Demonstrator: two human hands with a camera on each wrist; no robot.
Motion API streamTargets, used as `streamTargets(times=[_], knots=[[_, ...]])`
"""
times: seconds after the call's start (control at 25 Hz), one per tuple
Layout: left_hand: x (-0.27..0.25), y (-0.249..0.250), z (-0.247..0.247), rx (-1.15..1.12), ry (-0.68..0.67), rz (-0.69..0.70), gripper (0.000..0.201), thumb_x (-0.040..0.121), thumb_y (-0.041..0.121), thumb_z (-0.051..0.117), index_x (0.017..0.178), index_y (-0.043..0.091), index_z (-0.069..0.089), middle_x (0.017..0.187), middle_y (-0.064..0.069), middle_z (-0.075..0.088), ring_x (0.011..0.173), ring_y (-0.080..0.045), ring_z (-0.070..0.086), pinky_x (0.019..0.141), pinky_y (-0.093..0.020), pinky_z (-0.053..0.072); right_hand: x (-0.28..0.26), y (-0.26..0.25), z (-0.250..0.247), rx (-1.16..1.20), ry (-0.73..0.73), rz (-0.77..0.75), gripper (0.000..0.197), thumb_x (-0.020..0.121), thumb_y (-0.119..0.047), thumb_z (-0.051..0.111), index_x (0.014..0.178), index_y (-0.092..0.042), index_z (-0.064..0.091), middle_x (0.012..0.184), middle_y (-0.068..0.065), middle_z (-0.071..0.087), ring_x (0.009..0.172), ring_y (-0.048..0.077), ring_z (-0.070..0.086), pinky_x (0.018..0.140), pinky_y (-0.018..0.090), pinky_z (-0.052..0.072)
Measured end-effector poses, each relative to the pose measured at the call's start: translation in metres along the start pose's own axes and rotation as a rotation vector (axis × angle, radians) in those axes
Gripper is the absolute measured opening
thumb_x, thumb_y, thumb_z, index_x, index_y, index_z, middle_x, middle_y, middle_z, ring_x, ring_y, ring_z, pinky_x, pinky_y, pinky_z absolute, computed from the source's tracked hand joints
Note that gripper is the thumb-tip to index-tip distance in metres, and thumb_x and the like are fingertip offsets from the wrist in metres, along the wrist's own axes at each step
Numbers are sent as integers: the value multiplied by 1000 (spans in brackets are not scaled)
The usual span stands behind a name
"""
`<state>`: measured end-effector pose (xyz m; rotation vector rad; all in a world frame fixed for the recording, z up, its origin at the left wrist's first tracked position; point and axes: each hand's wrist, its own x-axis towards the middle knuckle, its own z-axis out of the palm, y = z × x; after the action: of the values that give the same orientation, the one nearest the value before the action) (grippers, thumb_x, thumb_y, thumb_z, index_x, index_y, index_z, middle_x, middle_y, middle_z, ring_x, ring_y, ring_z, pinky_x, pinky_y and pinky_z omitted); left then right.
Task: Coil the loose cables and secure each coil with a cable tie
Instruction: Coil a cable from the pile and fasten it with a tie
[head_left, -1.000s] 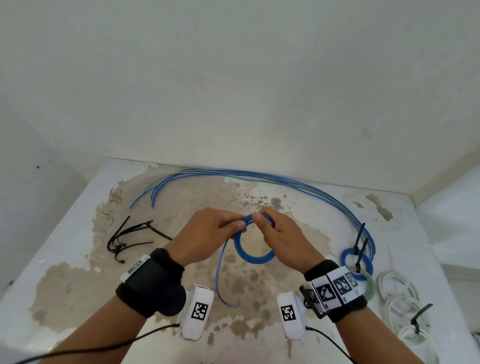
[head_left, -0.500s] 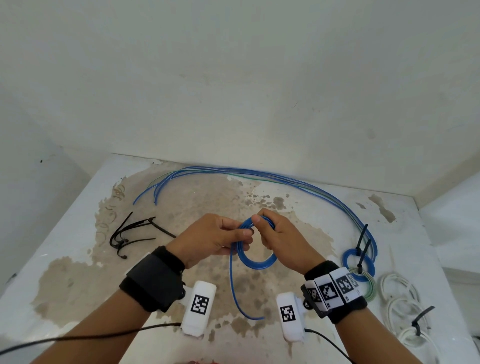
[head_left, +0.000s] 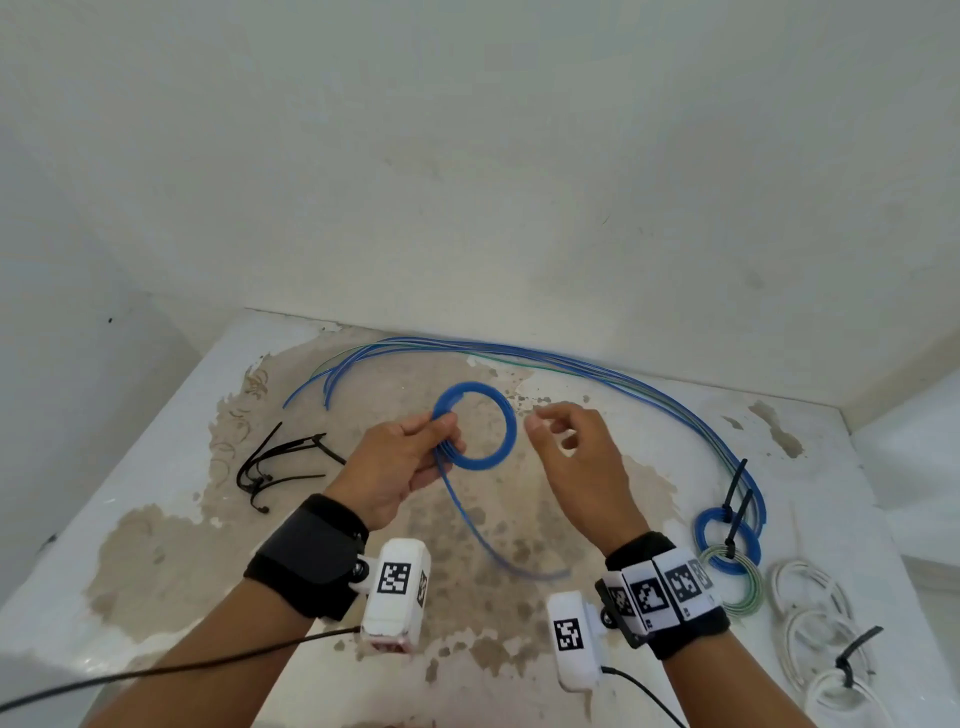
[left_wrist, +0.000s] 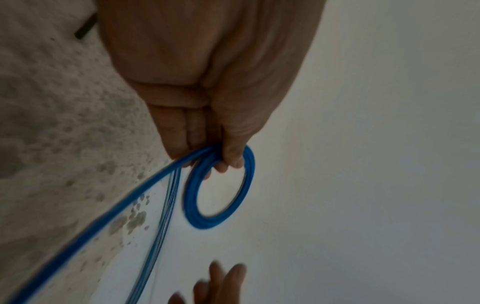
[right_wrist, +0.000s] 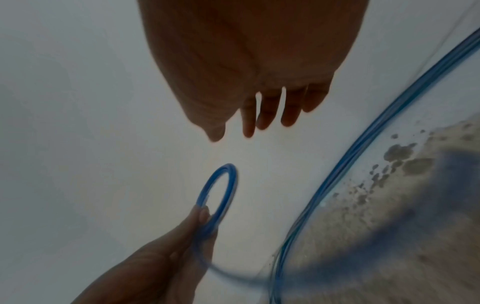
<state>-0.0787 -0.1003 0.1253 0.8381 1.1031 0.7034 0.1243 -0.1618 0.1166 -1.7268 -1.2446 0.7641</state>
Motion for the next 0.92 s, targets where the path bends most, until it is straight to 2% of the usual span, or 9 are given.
streamTargets(times=[0.12,0.24,0.32,0.4,0.44,0.56,0.72,0.8,0.92], knots=[[4,2,-6,-206,93,59,16,98,27,61,95,14,70,90,-4,71,83,-11,68,74,-22,57,-11,5,-1,12,155,184,33,96,-56,55,95,-22,55,96,-4,55,88,16,54,73,24,40],[5,3,0,-310,114,71,17,99,28,59,93,16,68,90,-3,71,84,-10,69,72,-21,58,-19,7,4,134,-41,453,45,100,-61,44,105,-18,58,96,-2,60,82,16,59,70,27,44],[4,3,4,-315,104,62,17,99,28,59,93,16,68,91,-3,71,83,-9,70,72,-21,57,-20,5,6,397,-102,507,40,105,-50,44,111,-16,63,92,0,60,74,16,61,67,31,48],[3,3,7,-333,100,53,17,100,28,58,92,16,68,90,-2,72,82,-9,70,70,-20,58,-14,-2,2,791,40,542,31,104,-41,52,108,-11,60,79,1,51,61,15,54,59,30,49],[2,3,8,-363,108,50,18,100,28,58,91,16,67,87,0,72,82,-8,70,70,-20,58,-11,-7,-2,987,115,563,30,101,-41,57,107,-12,59,76,0,50,60,14,54,61,31,53],[2,5,10,-508,161,58,16,99,27,59,90,16,67,79,4,73,79,-6,71,70,-19,59,-9,-13,-8,1209,111,567,42,91,-49,66,113,-14,59,89,1,61,80,21,67,87,39,58],[6,9,11,-636,206,90,16,100,25,58,90,16,65,78,4,73,77,-6,72,71,-20,60,-22,-13,9,1018,-136,464,42,97,-39,58,127,-11,62,110,0,68,100,23,68,88,39,55],[6,10,14,-640,207,85,16,101,24,57,89,16,64,76,5,72,76,-5,72,72,-20,60,-24,-17,16,1032,-179,386,34,100,-36,50,121,-13,65,115,1,71,105,22,68,89,37,53],[5,14,15,-592,220,61,15,100,24,58,91,16,65,75,6,72,75,-5,72,72,-21,59,-25,-24,20,1068,-210,315,29,101,-36,42,96,-15,62,107,3,74,100,22,70,86,36,52]])
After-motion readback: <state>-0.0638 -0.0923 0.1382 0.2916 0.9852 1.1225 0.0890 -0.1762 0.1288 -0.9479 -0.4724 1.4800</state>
